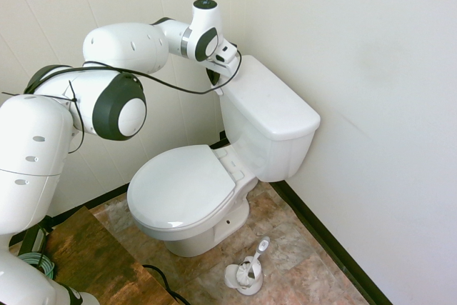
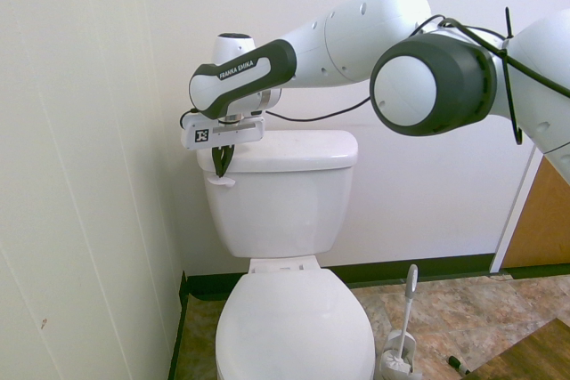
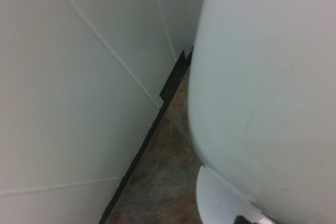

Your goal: Flush the toilet

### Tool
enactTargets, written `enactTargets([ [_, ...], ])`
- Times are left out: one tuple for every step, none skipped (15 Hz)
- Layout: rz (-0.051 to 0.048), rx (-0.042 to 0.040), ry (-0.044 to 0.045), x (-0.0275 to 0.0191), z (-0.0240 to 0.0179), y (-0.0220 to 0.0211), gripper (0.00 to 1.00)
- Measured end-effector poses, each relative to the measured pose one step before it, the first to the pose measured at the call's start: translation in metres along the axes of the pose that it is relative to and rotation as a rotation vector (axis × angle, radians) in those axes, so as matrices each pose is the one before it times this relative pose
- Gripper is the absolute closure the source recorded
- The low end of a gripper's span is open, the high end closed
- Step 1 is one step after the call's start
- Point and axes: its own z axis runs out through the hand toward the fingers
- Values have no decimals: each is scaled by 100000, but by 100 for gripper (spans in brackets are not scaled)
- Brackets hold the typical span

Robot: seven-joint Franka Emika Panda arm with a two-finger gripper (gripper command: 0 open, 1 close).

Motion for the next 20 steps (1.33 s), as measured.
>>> enactTargets([
  [-59, -409, -373, -102, 565, 32, 100],
  [29, -405, -373, -51, 619, 64, 100],
  [26, 72, -173, -27, 367, -72, 100],
  [-14, 62, -172, -54, 227, -64, 100],
  [21, -47, -292, -78, 272, -24, 100],
  [17, -231, -430, -124, 375, 22, 100],
  [-101, -384, -508, -206, 470, 10, 100],
  [-161, -284, -424, -214, 381, -29, 100],
  [-194, -76, -223, -193, 175, -93, 100],
  [-73, -78, -79, -67, 89, -19, 100],
  [102, 83, 0, 45, -28, 12, 100],
  [178, 209, 79, 96, -105, 13, 100],
  [272, 291, 482, 167, -333, 0, 100],
  [590, 349, 868, 299, -693, 22, 100],
  [621, 219, 734, 250, -866, 33, 100],
  [327, -991, -59, -13, -970, 190, 100],
  [267, -1661, -454, -255, -843, 408, 100],
  [171, -1607, -661, -433, -643, 510, 100],
  [-144, -1655, -926, -601, -622, 500, 100],
  [-154, -1865, -1101, -670, -512, 492, 100],
])
